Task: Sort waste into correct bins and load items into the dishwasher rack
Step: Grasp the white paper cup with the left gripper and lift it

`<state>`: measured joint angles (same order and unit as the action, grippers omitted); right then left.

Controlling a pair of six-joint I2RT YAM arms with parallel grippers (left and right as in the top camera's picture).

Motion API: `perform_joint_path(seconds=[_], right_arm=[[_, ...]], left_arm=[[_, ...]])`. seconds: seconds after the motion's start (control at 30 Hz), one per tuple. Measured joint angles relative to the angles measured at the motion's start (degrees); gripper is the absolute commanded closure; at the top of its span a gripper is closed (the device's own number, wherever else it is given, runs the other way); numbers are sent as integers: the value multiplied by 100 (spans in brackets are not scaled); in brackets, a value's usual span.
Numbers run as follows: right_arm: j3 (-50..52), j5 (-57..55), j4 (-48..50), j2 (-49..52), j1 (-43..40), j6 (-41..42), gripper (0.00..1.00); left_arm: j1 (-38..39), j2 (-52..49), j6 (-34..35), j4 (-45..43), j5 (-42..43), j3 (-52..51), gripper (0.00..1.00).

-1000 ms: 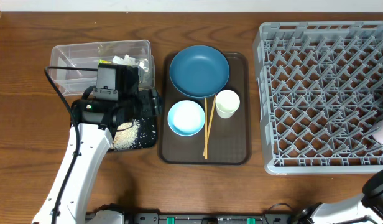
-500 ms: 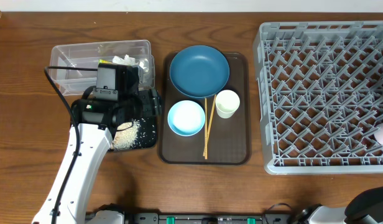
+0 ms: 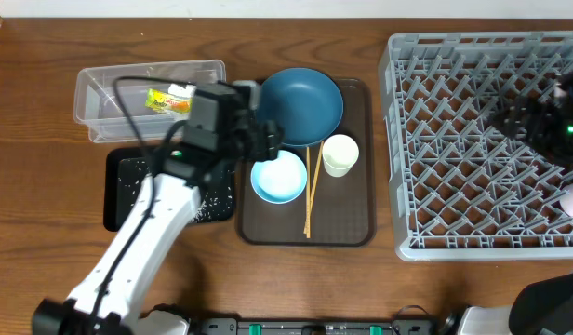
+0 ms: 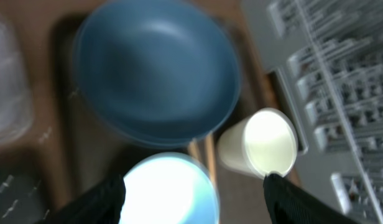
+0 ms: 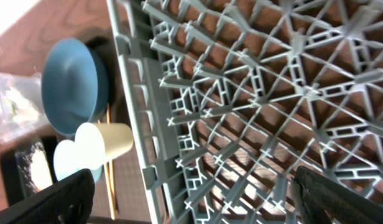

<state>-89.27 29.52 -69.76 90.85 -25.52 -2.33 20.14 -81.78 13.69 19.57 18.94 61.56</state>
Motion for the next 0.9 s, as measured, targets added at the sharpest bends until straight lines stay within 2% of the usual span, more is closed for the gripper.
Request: perform_joint_path(seconds=[0.2, 0.47, 0.53, 0.67, 0.73, 0.9], right_arm=[[0, -332, -11, 0, 409, -7, 1], [0, -592, -13, 0, 490, -24, 1], [0, -605, -13, 0, 490, -24, 1], [0, -627, -11, 0, 490, -26, 1], [0, -638, -13, 0, 490, -24, 1], [0, -645, -13, 0, 490, -26, 1]], left_arm=[[699, -675, 17, -1029, -4, 4, 26], [1193, -1578, 20, -1106, -107, 4, 27], [1231, -1707, 33, -1106, -118, 4, 33], [1261, -1871, 74, -1095, -138, 4, 56], [1266, -1904, 87, -1075, -140, 4, 64], [1266, -1906, 94, -916, -136, 4, 70]])
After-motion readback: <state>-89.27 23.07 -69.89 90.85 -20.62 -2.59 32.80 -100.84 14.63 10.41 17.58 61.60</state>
